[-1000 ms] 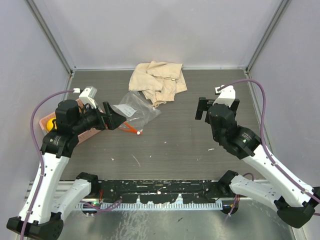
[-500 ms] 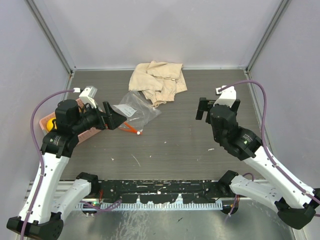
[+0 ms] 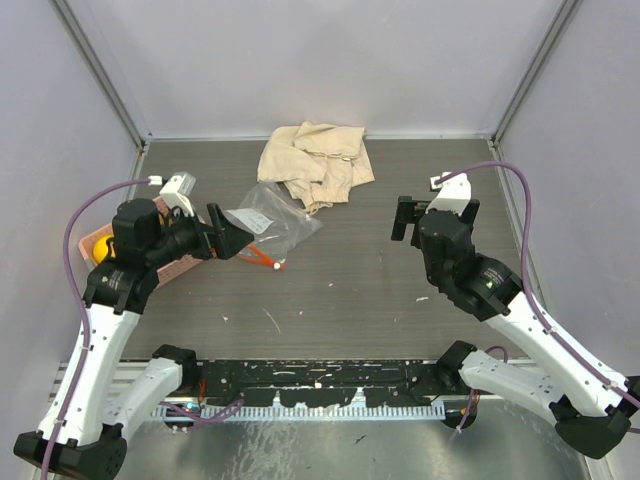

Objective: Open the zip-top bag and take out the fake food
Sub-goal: Reset both arms

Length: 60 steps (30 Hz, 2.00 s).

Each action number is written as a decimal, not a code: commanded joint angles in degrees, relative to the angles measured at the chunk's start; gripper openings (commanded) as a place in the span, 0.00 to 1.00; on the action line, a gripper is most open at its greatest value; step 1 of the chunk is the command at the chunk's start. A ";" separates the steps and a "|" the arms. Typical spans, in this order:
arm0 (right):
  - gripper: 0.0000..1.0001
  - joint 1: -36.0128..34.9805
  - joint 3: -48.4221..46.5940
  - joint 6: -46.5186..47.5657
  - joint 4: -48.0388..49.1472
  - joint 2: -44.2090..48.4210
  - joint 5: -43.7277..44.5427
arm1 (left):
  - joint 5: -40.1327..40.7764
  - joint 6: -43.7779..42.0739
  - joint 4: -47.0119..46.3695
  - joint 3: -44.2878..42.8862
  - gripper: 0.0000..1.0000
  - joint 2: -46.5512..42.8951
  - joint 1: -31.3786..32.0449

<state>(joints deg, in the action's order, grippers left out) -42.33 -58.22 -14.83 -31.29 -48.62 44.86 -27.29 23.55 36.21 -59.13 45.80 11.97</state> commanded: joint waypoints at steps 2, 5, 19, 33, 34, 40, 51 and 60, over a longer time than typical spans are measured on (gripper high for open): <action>1.00 -0.30 -0.10 0.76 2.70 0.61 0.47 | -1.37 -0.06 -3.28 0.07 0.98 -0.19 -0.19; 1.00 -0.28 -0.12 0.79 2.68 0.57 0.49 | -1.35 -0.16 -3.29 0.16 0.98 -0.34 -0.19; 1.00 -0.30 0.03 1.03 2.87 0.69 0.01 | -1.45 -0.17 -3.42 0.42 0.98 -0.27 -0.19; 1.00 -0.25 0.29 0.89 2.95 0.66 0.39 | -1.50 -0.22 -3.63 0.59 0.98 -0.27 -0.20; 1.00 -0.28 0.37 0.85 2.98 0.68 0.47 | -1.53 -0.21 -3.68 0.60 0.98 -0.27 -0.23; 1.00 -0.30 0.67 0.73 2.81 0.92 0.48 | -1.68 -0.52 -3.63 0.26 0.98 -0.15 -0.19; 1.00 -0.30 1.09 0.53 2.66 1.12 0.63 | -2.51 -0.28 -4.89 -0.36 0.98 1.01 -0.20; 1.00 -0.28 2.05 0.59 2.87 1.27 0.74 | -3.91 0.00 -7.10 -0.02 0.98 1.68 -0.19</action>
<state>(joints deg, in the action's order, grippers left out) -42.33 -56.25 -14.44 -31.09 -48.58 44.91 -28.93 23.40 33.71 -58.65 47.22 11.97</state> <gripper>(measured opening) 0.999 0.980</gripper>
